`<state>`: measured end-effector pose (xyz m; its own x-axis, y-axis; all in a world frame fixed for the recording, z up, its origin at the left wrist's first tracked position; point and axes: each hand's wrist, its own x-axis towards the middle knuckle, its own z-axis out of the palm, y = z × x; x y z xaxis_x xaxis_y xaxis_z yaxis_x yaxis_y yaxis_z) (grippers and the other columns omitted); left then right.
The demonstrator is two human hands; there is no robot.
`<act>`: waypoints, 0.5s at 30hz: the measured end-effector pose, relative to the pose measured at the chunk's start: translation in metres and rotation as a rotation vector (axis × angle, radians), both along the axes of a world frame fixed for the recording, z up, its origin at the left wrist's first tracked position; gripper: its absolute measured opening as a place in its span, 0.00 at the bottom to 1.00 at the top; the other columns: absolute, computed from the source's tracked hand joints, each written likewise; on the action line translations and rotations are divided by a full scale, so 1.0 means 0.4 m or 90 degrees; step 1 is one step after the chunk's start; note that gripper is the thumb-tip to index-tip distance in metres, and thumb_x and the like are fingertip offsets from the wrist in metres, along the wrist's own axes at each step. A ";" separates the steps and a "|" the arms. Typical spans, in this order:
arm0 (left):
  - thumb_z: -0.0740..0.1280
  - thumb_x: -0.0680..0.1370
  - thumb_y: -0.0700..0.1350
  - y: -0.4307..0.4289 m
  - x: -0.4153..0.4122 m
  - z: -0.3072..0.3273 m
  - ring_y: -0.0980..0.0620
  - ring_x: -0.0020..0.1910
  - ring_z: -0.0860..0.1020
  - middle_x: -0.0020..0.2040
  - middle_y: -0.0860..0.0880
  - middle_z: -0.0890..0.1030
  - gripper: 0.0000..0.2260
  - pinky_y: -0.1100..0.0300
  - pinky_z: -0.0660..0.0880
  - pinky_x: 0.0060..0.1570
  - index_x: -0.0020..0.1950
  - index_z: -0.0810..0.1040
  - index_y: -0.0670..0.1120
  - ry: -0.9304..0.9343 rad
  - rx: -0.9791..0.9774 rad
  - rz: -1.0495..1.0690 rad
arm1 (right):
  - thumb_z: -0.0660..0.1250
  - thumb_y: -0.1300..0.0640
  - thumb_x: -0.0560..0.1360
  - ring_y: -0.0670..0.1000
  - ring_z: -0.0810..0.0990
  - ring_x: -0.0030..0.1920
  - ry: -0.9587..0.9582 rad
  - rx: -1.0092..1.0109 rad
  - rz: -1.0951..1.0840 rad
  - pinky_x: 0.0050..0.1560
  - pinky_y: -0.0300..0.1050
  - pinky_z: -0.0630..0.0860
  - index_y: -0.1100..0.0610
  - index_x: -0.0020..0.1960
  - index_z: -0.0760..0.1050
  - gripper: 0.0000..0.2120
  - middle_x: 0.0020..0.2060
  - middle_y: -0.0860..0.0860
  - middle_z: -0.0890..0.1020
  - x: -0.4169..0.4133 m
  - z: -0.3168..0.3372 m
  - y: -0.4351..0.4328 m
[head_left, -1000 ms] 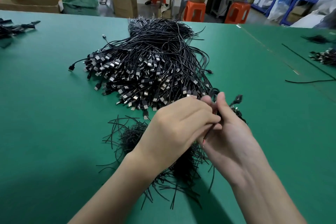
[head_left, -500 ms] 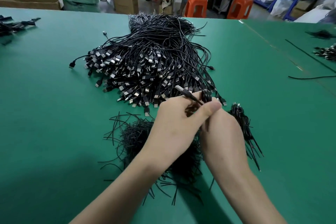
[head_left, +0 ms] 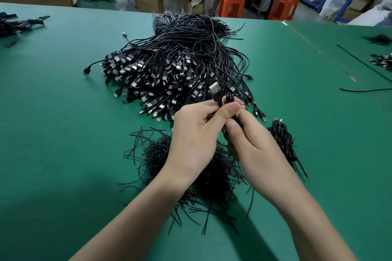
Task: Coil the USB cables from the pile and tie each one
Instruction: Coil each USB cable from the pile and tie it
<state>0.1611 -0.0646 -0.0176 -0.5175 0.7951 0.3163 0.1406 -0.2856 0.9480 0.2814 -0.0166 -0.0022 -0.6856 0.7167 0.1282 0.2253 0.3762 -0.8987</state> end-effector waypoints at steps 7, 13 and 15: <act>0.70 0.81 0.45 0.000 0.007 0.005 0.59 0.50 0.86 0.49 0.55 0.88 0.06 0.68 0.79 0.47 0.52 0.88 0.48 -0.032 -0.002 -0.014 | 0.51 0.45 0.85 0.46 0.71 0.31 -0.120 0.204 -0.080 0.32 0.45 0.67 0.49 0.44 0.67 0.14 0.31 0.43 0.75 -0.002 -0.015 -0.004; 0.63 0.83 0.51 -0.011 -0.042 0.023 0.53 0.62 0.83 0.56 0.41 0.87 0.17 0.60 0.74 0.66 0.43 0.85 0.43 -0.011 -0.037 -0.245 | 0.54 0.48 0.86 0.45 0.60 0.28 0.169 -0.308 0.067 0.28 0.35 0.60 0.50 0.39 0.67 0.17 0.30 0.44 0.64 0.026 0.005 -0.003; 0.64 0.83 0.48 -0.013 -0.043 0.025 0.51 0.64 0.82 0.58 0.41 0.86 0.17 0.58 0.72 0.69 0.35 0.82 0.50 -0.041 -0.036 -0.279 | 0.55 0.46 0.85 0.46 0.60 0.29 0.176 -0.379 0.128 0.28 0.36 0.60 0.50 0.40 0.67 0.16 0.31 0.45 0.64 0.031 0.012 -0.006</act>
